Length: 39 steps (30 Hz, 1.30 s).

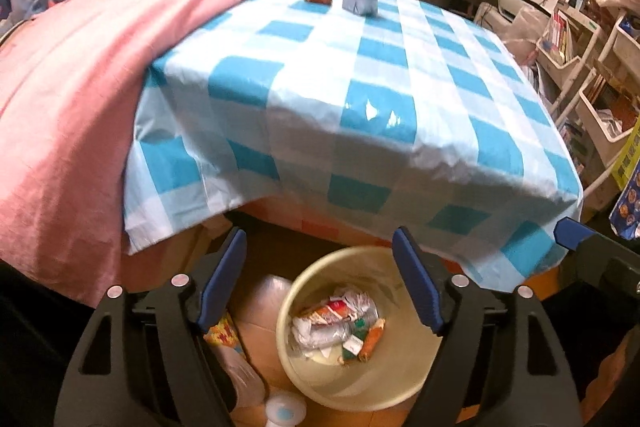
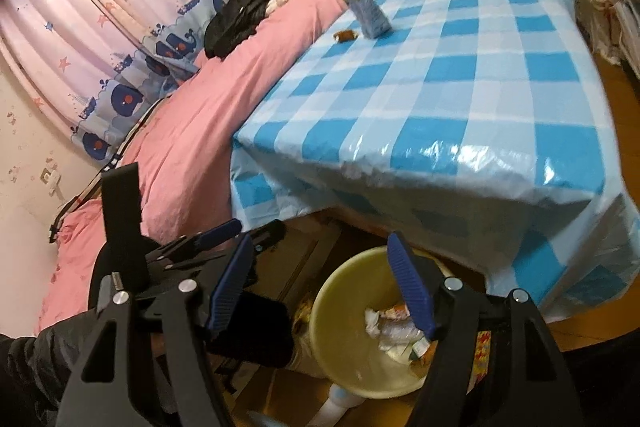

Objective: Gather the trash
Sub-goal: 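Drop the wrapper into the yellow bin with the right tool while the left tool drops the tissue there, then grasp the green-and-white juice carton with the right tool while the left tool reaches the orange peel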

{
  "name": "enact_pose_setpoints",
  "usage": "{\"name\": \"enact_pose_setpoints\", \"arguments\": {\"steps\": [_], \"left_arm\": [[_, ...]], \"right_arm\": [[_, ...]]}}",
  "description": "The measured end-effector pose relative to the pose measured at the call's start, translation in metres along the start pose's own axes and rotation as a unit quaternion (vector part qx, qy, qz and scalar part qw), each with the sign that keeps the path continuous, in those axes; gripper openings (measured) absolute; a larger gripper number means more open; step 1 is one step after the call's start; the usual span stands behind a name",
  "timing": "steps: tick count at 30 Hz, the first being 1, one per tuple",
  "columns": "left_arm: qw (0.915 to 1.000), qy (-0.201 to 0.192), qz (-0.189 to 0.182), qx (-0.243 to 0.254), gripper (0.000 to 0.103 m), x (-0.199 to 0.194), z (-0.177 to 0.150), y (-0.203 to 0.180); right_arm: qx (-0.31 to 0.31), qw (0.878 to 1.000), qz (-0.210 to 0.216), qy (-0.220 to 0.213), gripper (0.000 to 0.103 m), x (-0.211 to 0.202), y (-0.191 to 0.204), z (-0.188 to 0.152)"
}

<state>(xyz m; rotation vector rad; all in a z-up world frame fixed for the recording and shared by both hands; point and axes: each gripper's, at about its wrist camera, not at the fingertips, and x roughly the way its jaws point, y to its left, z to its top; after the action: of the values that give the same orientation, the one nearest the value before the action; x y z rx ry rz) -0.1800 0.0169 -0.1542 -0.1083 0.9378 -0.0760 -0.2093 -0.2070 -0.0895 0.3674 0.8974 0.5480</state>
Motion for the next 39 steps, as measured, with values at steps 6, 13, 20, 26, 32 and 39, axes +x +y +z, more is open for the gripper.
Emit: {"name": "enact_pose_setpoints", "arguments": {"steps": [6,13,20,26,32,39], "left_arm": [[0.9994,-0.033,-0.002,0.006,0.079,-0.014,0.014,-0.002],[0.9987,-0.051,-0.008,0.007,0.08,-0.024,0.029,0.0],[0.9969,-0.078,-0.005,0.01,0.084,-0.035,0.05,0.011],[0.9966,-0.083,0.003,-0.006,0.084,-0.037,0.057,0.027],[0.9963,-0.085,0.004,-0.003,0.086,-0.038,0.059,0.028],[0.9966,-0.081,0.006,0.015,0.087,-0.024,0.074,0.02]], "right_arm": [[0.002,1.0,-0.014,-0.021,0.069,-0.003,-0.002,0.003],[-0.025,0.998,-0.042,-0.041,0.073,-0.004,0.008,0.01],[-0.044,0.996,-0.065,-0.053,0.075,0.0,0.013,0.015],[-0.059,0.994,-0.078,-0.049,0.079,0.004,0.017,0.014],[-0.055,0.994,-0.079,-0.053,0.081,0.0,0.021,0.017],[-0.063,0.993,-0.077,-0.058,0.086,0.012,0.018,0.036]]}}
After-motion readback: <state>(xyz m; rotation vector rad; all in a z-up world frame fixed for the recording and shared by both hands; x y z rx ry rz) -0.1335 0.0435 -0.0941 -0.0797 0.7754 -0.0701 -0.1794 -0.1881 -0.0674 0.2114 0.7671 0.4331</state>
